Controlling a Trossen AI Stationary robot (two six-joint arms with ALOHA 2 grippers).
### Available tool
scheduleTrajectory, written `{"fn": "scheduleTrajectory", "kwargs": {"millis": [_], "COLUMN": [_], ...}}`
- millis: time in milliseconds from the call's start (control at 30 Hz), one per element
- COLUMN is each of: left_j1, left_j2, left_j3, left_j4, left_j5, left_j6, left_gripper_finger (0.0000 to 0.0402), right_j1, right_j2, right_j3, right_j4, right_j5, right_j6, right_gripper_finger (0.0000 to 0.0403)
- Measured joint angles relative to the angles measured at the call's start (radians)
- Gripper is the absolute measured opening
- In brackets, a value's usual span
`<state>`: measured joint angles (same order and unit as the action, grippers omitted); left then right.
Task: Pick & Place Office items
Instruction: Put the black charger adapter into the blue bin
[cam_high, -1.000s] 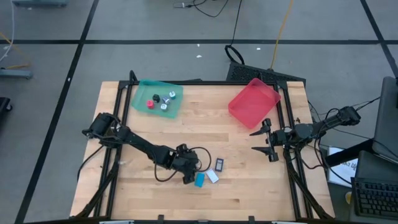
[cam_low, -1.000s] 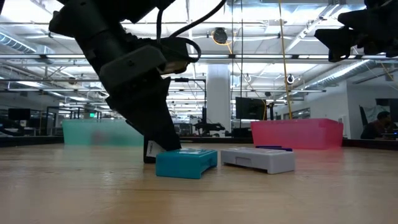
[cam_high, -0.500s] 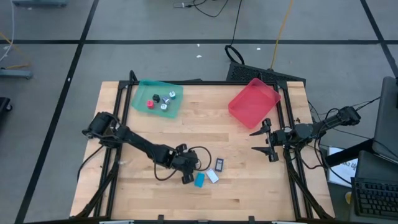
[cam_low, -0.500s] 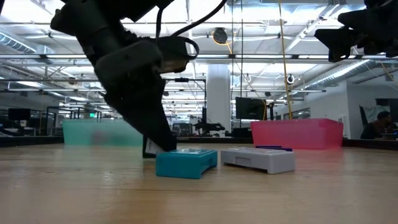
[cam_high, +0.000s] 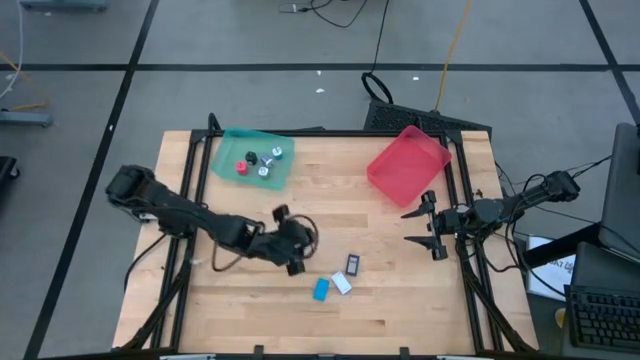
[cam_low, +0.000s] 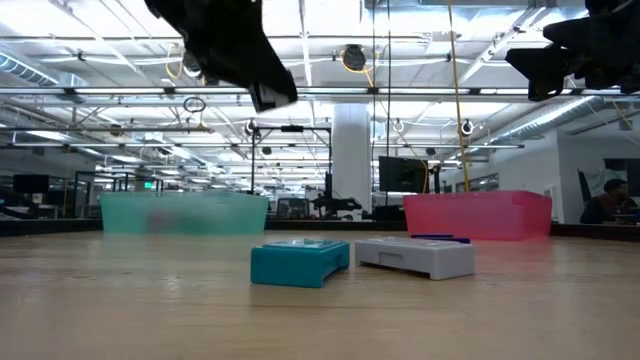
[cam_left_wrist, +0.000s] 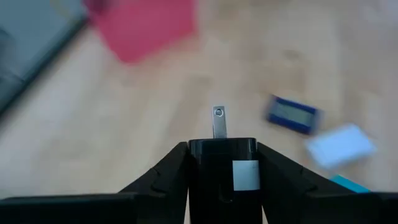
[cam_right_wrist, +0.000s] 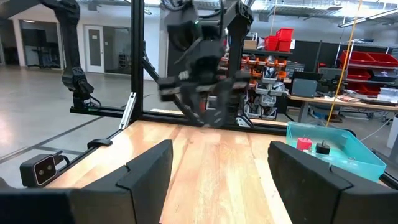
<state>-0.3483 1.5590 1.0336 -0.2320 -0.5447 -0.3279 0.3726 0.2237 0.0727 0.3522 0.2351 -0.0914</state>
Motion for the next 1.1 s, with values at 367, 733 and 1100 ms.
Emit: {"fn": "scheduleTrajectory", "kwargs": {"millis": [367, 733, 1100], "left_j1": [0.129, 0.370, 0.532], "left_j2": [-0.331, -0.514, -0.434], "left_j3": [-0.340, -0.848, -0.933], "left_j4": [0.135, 0.953, 1.073], "left_j5": [-0.204, -0.238, -0.076], "left_j6": [0.004, 0.085, 0.038], "left_gripper_finger": [0.0147, 0.0148, 0.0151], "right_j1": [0.000, 0.000, 0.000], "right_j2": [0.000, 0.000, 0.000], "right_j3": [0.000, 0.000, 0.000], "right_j4": [-0.006, -0.006, -0.005], "right_j5": [0.003, 0.004, 0.008], "right_j6": [-0.001, -0.008, -0.026], "right_gripper_finger": [0.0251, 0.0251, 0.0251]}}
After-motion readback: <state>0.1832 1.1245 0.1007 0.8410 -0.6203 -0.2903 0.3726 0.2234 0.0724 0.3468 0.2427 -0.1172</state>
